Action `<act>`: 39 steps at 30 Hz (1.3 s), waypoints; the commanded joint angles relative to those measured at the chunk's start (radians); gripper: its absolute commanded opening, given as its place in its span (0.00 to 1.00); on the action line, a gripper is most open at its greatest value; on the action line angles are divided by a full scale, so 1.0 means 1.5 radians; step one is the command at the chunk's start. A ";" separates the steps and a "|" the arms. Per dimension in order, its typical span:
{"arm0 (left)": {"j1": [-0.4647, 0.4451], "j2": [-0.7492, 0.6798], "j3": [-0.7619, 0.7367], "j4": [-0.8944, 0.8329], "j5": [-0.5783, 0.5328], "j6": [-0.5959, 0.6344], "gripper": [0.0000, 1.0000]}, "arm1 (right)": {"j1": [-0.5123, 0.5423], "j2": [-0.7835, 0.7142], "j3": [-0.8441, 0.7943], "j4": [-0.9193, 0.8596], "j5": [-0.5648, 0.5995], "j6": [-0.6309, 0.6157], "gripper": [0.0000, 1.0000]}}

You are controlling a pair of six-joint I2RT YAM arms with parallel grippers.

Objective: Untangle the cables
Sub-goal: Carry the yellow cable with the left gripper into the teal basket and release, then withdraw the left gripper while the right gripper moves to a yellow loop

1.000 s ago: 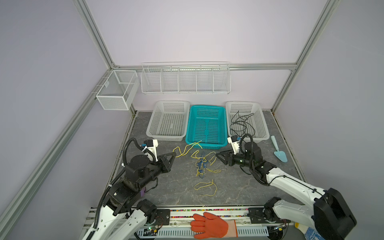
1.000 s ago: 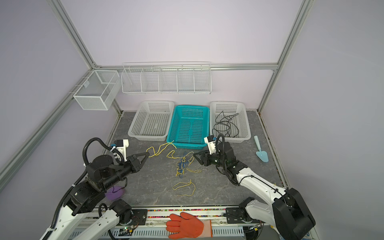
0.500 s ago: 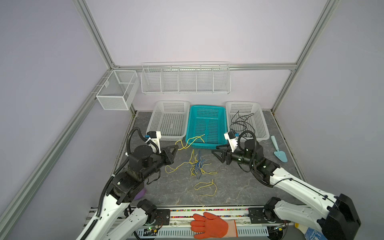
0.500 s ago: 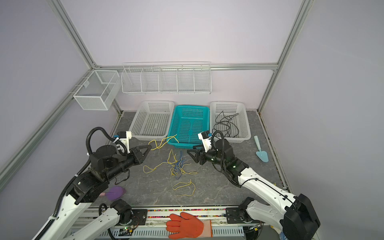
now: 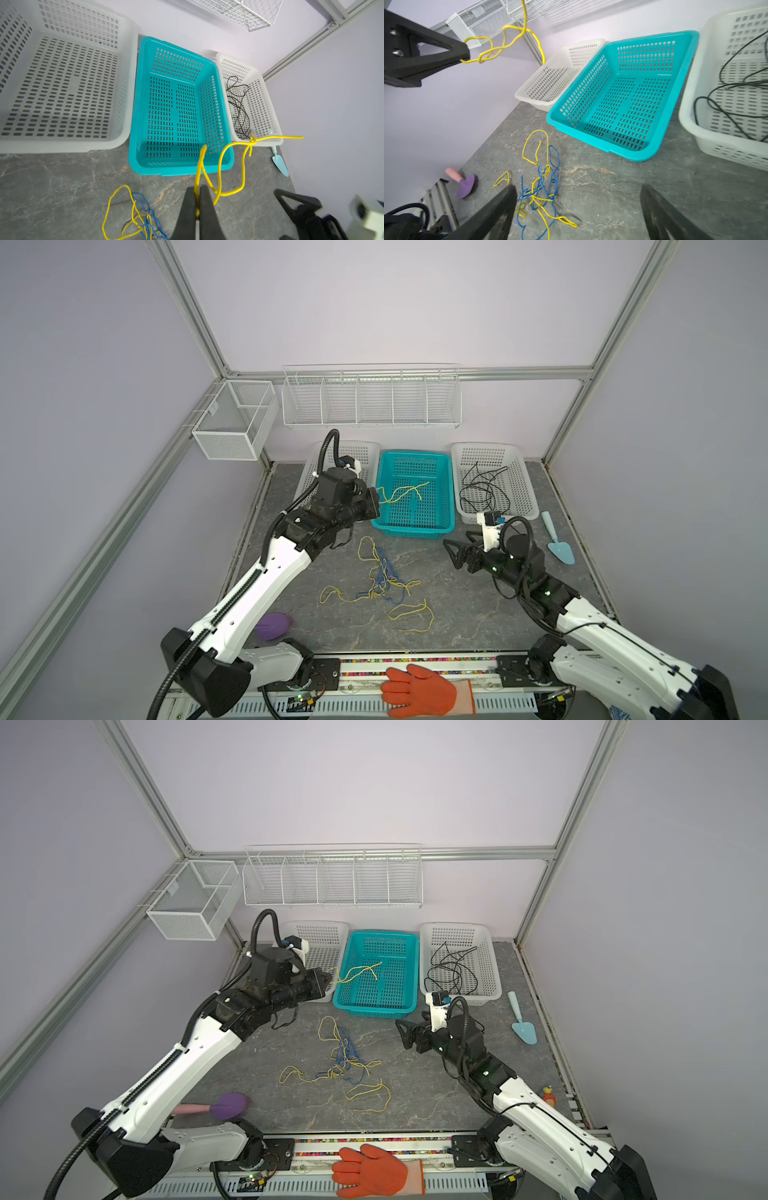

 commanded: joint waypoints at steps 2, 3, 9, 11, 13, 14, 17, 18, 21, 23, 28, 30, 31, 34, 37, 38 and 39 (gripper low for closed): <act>0.017 0.090 0.070 -0.022 -0.014 0.037 0.00 | -0.012 -0.021 -0.020 -0.002 0.055 0.025 0.89; 0.018 0.107 0.081 -0.022 -0.012 0.042 0.00 | -0.015 -0.021 -0.020 -0.003 0.054 0.027 0.89; 0.021 0.230 0.150 -0.036 -0.006 0.055 0.00 | -0.017 -0.015 -0.017 0.000 0.040 0.028 0.89; 0.021 0.267 0.173 -0.040 0.000 0.056 0.00 | -0.018 -0.012 -0.016 0.001 0.039 0.027 0.89; 0.021 0.299 0.194 -0.050 0.002 0.058 0.00 | -0.018 -0.011 -0.015 0.001 0.035 0.025 0.89; 0.021 0.314 0.206 -0.058 0.004 0.059 0.00 | -0.018 -0.010 -0.015 0.001 0.034 0.024 0.89; 0.021 0.358 0.247 -0.093 0.007 0.063 0.01 | -0.018 -0.009 -0.015 0.002 0.032 0.023 0.89; 0.022 0.370 0.260 -0.106 0.009 0.067 0.02 | -0.018 -0.008 -0.015 0.002 0.032 0.023 0.89; 0.021 0.397 0.289 -0.127 0.021 0.072 0.03 | -0.018 -0.004 -0.015 0.004 0.030 0.022 0.89; 0.021 0.404 0.296 -0.129 0.024 0.073 0.04 | -0.018 -0.001 -0.014 0.004 0.028 0.022 0.89; 0.022 0.411 0.315 -0.139 0.029 0.080 0.17 | -0.018 0.001 -0.014 0.004 0.028 0.019 0.89; 0.022 0.413 0.325 -0.147 0.029 0.084 0.24 | -0.018 0.002 -0.014 0.004 0.030 0.019 0.89; 0.021 0.413 0.331 -0.152 0.030 0.088 0.27 | -0.018 0.003 -0.015 0.004 0.031 0.018 0.89; 0.022 0.413 0.366 -0.181 0.028 0.103 0.38 | -0.018 0.012 -0.013 -0.005 0.041 0.019 0.89; 0.021 0.397 0.405 -0.217 0.009 0.126 0.51 | -0.018 0.027 0.020 -0.075 0.052 0.032 0.89; 0.022 0.384 0.408 -0.223 0.004 0.133 0.56 | -0.017 0.032 0.032 -0.105 0.049 0.039 0.89; 0.022 0.372 0.408 -0.228 0.001 0.139 0.59 | -0.016 0.035 0.039 -0.128 0.041 0.046 0.89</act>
